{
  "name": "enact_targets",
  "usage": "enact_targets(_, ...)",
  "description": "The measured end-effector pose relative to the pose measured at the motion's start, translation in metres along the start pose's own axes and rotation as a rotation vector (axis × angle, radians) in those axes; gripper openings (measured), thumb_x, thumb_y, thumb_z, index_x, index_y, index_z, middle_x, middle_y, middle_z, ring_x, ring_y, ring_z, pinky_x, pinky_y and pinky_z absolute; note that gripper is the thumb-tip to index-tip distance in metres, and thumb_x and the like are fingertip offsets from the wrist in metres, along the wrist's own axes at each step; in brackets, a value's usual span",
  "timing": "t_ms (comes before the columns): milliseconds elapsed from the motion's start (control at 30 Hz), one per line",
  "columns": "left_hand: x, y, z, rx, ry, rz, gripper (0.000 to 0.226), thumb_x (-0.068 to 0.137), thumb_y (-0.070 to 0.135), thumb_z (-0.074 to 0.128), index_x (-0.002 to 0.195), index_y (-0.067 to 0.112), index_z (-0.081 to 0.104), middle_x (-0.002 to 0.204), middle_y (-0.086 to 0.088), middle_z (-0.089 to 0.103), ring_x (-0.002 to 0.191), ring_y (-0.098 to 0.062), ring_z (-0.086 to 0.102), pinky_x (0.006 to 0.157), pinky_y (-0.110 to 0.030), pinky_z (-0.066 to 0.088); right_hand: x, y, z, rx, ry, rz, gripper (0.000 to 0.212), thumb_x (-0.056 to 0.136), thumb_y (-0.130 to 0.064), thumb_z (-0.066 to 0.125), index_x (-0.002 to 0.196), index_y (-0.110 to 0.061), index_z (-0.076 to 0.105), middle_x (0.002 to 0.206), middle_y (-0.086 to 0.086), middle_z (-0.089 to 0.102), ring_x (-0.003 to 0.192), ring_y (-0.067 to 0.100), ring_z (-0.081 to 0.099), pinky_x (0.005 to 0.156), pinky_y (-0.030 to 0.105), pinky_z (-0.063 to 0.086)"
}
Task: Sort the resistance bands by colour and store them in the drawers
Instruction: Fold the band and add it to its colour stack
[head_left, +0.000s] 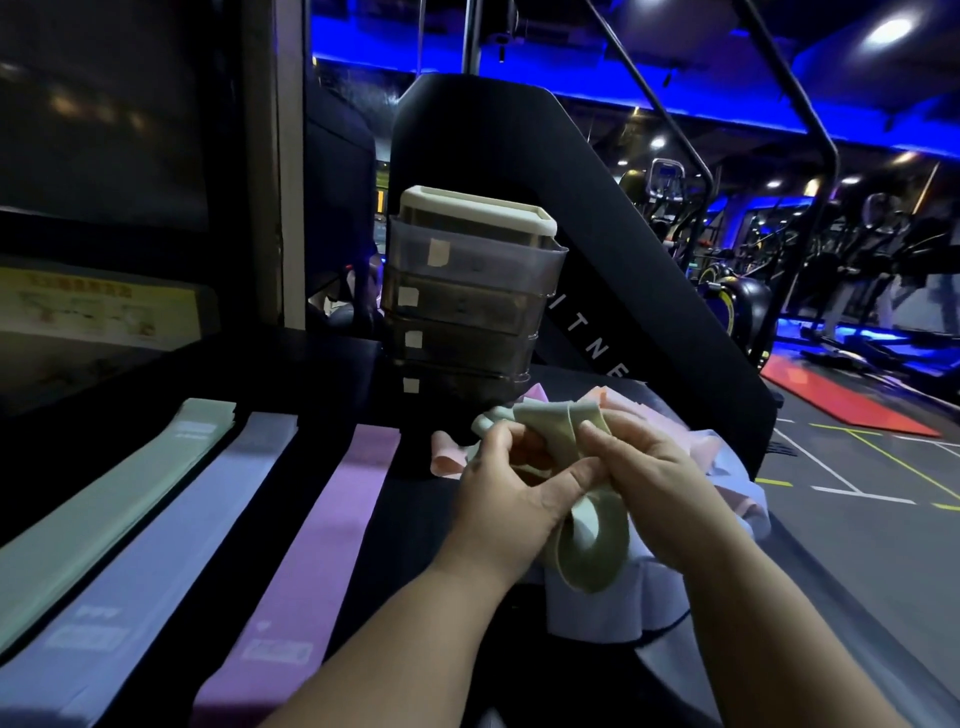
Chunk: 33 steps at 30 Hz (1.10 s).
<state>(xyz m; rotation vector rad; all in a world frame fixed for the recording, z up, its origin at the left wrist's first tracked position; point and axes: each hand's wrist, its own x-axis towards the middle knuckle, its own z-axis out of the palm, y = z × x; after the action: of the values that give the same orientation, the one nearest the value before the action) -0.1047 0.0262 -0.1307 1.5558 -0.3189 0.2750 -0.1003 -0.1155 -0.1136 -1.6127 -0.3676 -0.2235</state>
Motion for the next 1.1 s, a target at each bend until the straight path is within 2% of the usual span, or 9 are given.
enact_targets(133, 0.003, -0.006, -0.002, 0.062, 0.004, -0.013, 0.023, 0.08, 0.02, 0.077, 0.097, 0.02, 0.062, 0.083, 0.023, 0.051, 0.077, 0.005, 0.061, 0.078, -0.017, 0.054, 0.0, 0.002, -0.003, 0.016, -0.002, 0.036, 0.026, 0.082, -0.022, 0.061, 0.101, -0.009, 0.074, 0.103, 0.026, 0.068, 0.093, 0.029, 0.066, 0.087, 0.043, 0.051)
enact_targets(233, 0.005, -0.007, -0.004, 0.022, -0.018, -0.058, 0.01, 0.09, 0.022, 0.066, 0.1, 0.023, 0.065, 0.087, 0.018, 0.051, 0.078, 0.011, 0.057, 0.07, -0.003, 0.045, 0.002, 0.002, -0.006, -0.027, 0.08, 0.03, 0.022, 0.079, -0.021, 0.064, 0.096, -0.009, 0.075, 0.097, 0.021, 0.071, 0.089, 0.027, 0.066, 0.084, 0.043, 0.052)
enact_targets(400, 0.006, -0.008, -0.001, -0.108, -0.016, -0.171, 0.015, 0.073, 0.042, 0.058, 0.083, 0.039, 0.068, 0.14, -0.013, 0.04, 0.103, -0.012, 0.061, 0.083, -0.027, 0.053, 0.003, 0.002, -0.016, -0.002, 0.254, 0.083, 0.009, 0.091, -0.004, 0.062, 0.089, -0.005, 0.07, 0.075, 0.01, 0.072, 0.064, 0.017, 0.067, 0.057, 0.026, 0.056)
enact_targets(533, 0.006, -0.009, -0.003, -0.208, 0.021, -0.245, 0.03, 0.066, 0.033, 0.058, 0.096, 0.03, 0.058, 0.121, -0.014, 0.06, 0.096, -0.022, 0.065, 0.075, -0.029, 0.049, 0.003, 0.002, -0.022, 0.055, 0.312, 0.134, 0.011, 0.091, -0.008, 0.062, 0.096, 0.001, 0.066, 0.076, 0.013, 0.07, 0.06, 0.017, 0.066, 0.054, 0.026, 0.053)
enact_targets(700, 0.006, -0.009, -0.005, -0.177, -0.043, -0.353, 0.054, 0.06, 0.021, 0.058, 0.113, 0.024, 0.049, 0.135, -0.009, 0.043, 0.097, -0.019, 0.061, 0.081, -0.035, 0.051, 0.003, 0.002, -0.028, 0.121, 0.285, 0.159, 0.034, 0.083, -0.015, 0.071, 0.111, 0.002, 0.063, 0.088, 0.016, 0.071, 0.075, 0.028, 0.067, 0.073, 0.039, 0.052)
enact_targets(767, 0.004, -0.01, -0.003, -0.093, -0.097, -0.374, 0.044, 0.075, 0.011, 0.057, 0.119, 0.018, 0.053, 0.113, -0.002, 0.051, 0.084, -0.013, 0.057, 0.078, -0.029, 0.048, 0.002, 0.0, -0.03, 0.134, 0.206, 0.165, 0.047, 0.071, -0.017, 0.072, 0.115, -0.007, 0.063, 0.096, 0.013, 0.073, 0.083, 0.028, 0.068, 0.077, 0.041, 0.053)
enact_targets(900, 0.003, -0.012, -0.003, 0.026, -0.113, -0.411, 0.01, 0.087, 0.011, 0.054, 0.089, 0.013, 0.063, 0.075, 0.002, 0.056, 0.075, -0.015, 0.051, 0.071, -0.028, 0.043, 0.001, -0.002, -0.036, 0.053, 0.12, 0.16, 0.057, 0.063, 0.001, 0.066, 0.118, -0.014, 0.06, 0.095, 0.006, 0.073, 0.087, 0.024, 0.069, 0.069, 0.036, 0.056)
enact_targets(1033, 0.008, -0.019, -0.005, 0.222, -0.134, -0.361, 0.032, 0.097, 0.037, 0.051, 0.083, 0.011, 0.064, 0.079, 0.004, 0.057, 0.076, -0.012, 0.052, 0.066, -0.026, 0.04, -0.001, -0.003, -0.04, 0.028, 0.154, 0.155, 0.051, 0.076, 0.019, 0.057, 0.116, -0.012, 0.062, 0.094, 0.009, 0.072, 0.08, 0.023, 0.07, 0.059, 0.03, 0.055)
enact_targets(1100, 0.01, -0.024, -0.005, 0.334, -0.098, -0.311, 0.032, 0.098, 0.035, 0.051, 0.08, 0.011, 0.065, 0.097, 0.001, 0.055, 0.085, -0.019, 0.058, 0.076, -0.031, 0.05, 0.0, -0.001, -0.043, -0.013, 0.183, 0.162, 0.049, 0.073, 0.014, 0.062, 0.115, -0.012, 0.064, 0.098, 0.015, 0.072, 0.084, 0.027, 0.069, 0.067, 0.037, 0.057)
